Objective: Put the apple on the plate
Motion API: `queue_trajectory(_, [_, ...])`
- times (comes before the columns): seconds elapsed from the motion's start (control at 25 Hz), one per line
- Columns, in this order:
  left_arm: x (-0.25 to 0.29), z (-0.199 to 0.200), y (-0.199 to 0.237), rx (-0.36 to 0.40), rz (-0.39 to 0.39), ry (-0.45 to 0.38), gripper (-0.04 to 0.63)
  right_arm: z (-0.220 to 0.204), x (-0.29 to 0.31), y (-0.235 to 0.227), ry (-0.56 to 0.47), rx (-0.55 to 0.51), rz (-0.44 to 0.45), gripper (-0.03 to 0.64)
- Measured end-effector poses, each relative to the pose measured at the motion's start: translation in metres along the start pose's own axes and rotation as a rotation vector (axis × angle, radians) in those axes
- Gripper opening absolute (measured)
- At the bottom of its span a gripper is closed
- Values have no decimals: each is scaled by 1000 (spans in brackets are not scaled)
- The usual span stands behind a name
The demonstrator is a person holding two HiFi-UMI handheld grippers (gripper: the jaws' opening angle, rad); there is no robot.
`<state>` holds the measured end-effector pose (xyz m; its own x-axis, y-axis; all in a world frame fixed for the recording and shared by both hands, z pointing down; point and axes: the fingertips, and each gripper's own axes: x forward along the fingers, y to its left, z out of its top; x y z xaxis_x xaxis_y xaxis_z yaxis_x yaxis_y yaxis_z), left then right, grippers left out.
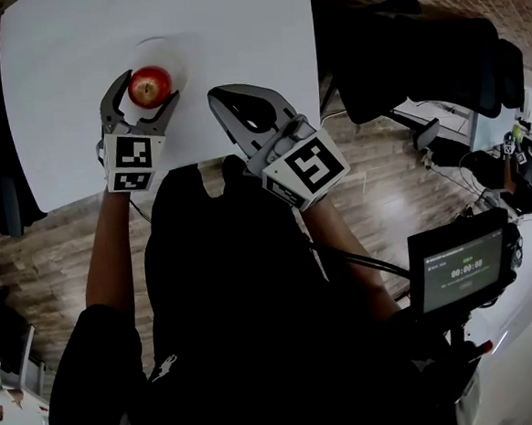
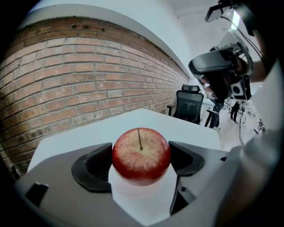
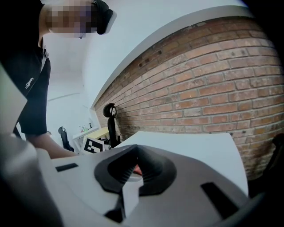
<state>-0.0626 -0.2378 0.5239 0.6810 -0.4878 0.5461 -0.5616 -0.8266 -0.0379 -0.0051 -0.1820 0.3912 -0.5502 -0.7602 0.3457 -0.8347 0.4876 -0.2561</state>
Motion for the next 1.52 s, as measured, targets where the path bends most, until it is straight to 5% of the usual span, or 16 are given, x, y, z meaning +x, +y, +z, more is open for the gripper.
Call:
queue_trajectory(1.0, [26, -4, 6, 125, -87, 69, 400, -4, -2, -8, -17, 98, -79, 3])
queue_trajectory(1.52, [53, -29, 3, 153, -61, 99, 400, -28, -3, -26, 4, 122, -93, 3])
